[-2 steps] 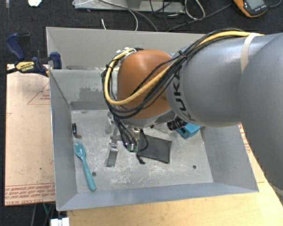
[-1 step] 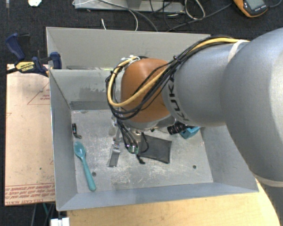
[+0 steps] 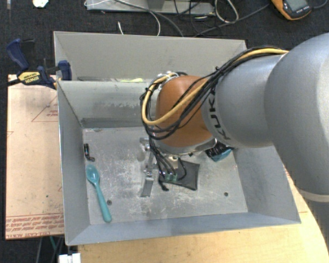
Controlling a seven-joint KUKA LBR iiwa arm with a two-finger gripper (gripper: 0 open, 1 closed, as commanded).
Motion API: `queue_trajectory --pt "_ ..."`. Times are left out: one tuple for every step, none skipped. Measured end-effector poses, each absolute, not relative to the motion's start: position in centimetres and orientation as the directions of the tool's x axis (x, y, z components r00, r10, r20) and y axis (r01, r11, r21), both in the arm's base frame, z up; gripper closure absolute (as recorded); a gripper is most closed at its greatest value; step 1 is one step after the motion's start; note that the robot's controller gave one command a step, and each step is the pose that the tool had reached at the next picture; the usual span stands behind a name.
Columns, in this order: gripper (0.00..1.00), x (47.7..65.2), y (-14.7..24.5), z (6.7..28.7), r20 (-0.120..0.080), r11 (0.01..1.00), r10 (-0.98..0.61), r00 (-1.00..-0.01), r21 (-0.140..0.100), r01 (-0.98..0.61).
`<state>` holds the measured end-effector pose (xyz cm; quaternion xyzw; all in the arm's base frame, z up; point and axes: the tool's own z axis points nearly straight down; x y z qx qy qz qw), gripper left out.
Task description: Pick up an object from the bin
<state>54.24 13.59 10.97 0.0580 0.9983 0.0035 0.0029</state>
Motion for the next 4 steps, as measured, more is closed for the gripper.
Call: queue_trajectory --pt "0.00 55.0 11.0 9.0 -0.002 0.982 0.189 -0.982 0.008 0.189" --pt "0.00 55.8 9.1 8.9 -0.004 0.995 0.099 -0.995 0.007 0.099" --pt "0.00 55.3 4.4 7.8 -0.001 0.977 0.213 -0.977 0.008 0.213" --pt "1.00 56.3 4.9 16.8 -0.006 0.951 0.309 -0.951 0.013 0.309"
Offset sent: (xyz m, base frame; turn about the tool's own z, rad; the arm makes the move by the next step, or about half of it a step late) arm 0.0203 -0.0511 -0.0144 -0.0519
